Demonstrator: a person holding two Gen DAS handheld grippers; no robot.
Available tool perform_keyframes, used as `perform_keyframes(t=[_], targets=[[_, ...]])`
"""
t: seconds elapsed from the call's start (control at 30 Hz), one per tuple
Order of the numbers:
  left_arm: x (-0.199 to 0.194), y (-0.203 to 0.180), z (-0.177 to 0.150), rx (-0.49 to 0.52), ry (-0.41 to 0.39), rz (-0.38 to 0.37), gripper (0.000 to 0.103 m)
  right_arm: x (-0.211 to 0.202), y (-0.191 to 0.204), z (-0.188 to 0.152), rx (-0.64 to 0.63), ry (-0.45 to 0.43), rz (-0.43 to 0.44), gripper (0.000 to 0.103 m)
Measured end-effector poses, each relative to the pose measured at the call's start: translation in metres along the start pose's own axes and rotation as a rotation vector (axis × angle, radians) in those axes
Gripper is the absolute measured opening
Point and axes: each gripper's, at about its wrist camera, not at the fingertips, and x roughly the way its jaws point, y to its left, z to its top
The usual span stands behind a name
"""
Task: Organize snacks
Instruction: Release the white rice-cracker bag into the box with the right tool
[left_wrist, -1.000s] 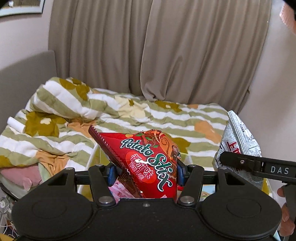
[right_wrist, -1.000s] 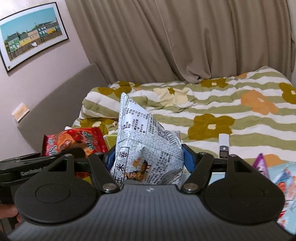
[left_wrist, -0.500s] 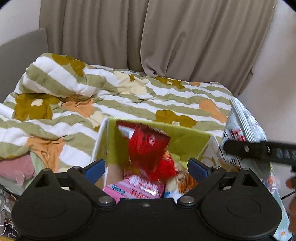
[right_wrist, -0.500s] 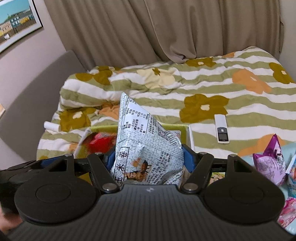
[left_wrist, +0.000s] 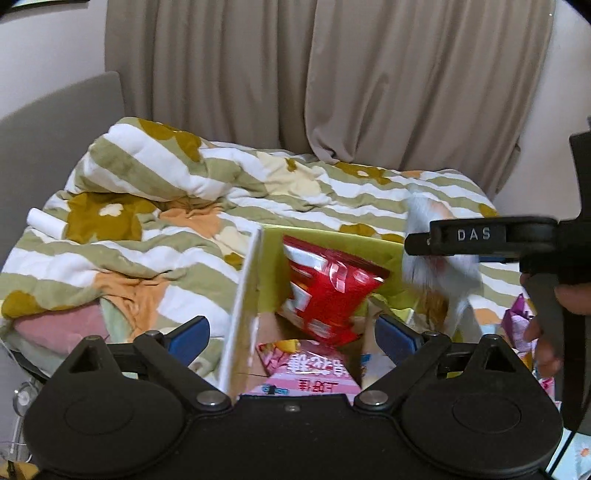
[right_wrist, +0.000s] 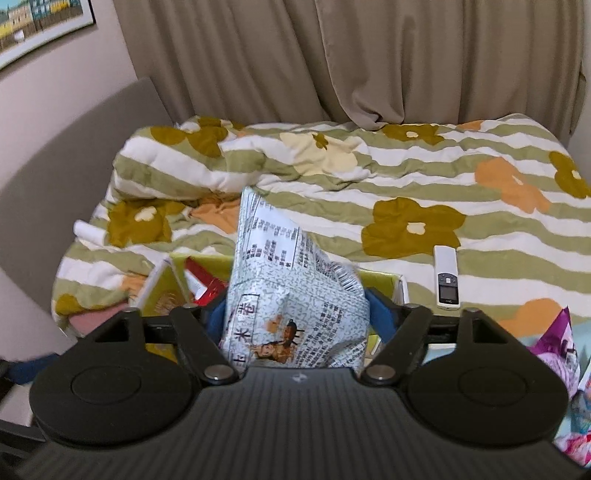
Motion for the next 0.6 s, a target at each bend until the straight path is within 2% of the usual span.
perform_keyframes(t=[0.33,0.6], targets=[[0.002,0.001,-0.004,-0.005,0.009,0.009,0.098,-0.022,-0.014,-0.017,0.067,-0.032,0.079,0.103],[-0.009,-0.007,0.005,0.031,-0.025,0.000,0.098,-0.048,-0.019,-0.016,0.069,-0.061,0.059,0.103]])
